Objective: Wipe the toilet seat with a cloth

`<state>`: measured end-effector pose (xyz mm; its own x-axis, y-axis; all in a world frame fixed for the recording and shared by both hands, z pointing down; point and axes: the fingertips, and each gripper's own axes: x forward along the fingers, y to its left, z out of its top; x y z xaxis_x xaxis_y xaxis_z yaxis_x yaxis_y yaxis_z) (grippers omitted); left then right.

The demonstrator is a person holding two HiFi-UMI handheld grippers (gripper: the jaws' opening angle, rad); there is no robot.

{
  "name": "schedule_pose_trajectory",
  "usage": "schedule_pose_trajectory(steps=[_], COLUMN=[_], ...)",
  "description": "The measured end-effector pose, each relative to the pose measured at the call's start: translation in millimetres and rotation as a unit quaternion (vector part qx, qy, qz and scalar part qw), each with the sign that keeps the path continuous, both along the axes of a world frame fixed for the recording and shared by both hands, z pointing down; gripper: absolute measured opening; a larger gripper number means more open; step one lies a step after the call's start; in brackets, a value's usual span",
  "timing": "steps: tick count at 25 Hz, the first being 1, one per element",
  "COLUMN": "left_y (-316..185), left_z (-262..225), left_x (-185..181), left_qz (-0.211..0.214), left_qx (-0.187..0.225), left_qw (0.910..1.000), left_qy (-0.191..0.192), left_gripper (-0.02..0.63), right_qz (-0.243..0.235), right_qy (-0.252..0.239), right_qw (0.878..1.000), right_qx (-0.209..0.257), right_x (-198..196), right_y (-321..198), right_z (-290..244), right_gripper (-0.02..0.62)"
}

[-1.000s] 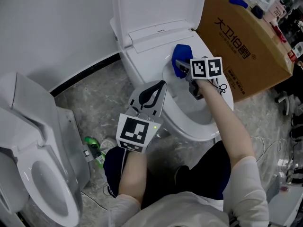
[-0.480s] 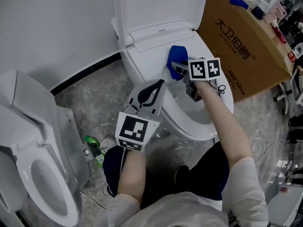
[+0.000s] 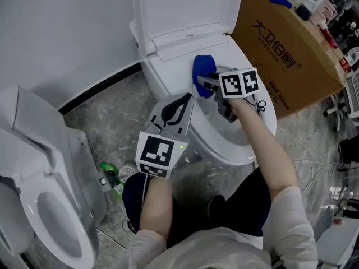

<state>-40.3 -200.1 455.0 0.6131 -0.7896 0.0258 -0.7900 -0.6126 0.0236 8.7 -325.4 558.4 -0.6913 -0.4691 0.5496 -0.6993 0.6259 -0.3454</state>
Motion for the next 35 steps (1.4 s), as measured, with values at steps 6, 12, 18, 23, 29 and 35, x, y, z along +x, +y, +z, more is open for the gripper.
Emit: schedule_pose_trajectory(steps=[6,12,18,23,29,35], left_y=[1,-1,-4,-1,0,2], left_z=[-5,-3,0,-4,-6,-6], left_x=[-4,-9,-8,-6,-1,4], left_qz=[0.001,-0.005,-0.006,-0.003,-0.001,0.001], left_qx=[0.004,0.002,-0.003,0.002,0.004,0.007], left_qw=[0.9999,0.9998,0.9999,0.9999,0.9999,0.9999], left_qy=[0.013,0.017,0.014,0.014,0.015,0.012], left_gripper=[0.008,0.008,0.008,0.008,0.008,0.008], right_qz=[-0.016,-0.036,-0.053,-0.065,-0.075,-0.083], right_qy=[-0.006,-0.007,-0.014,-0.012,-0.016,-0.024], right_qw=[1.0,0.999,0.998,0.998,0.997,0.996], right_qx=[-0.007,-0.008,-0.015,-0.022,-0.025,-0.028], right_x=[-7,-16,-18,-20,-20,-18], right_y=[11,25,36,45,56,67], right_z=[-1,-4,-7,-8,-11,-10], right_gripper=[0.054,0.054,0.054,0.054,0.054,0.054])
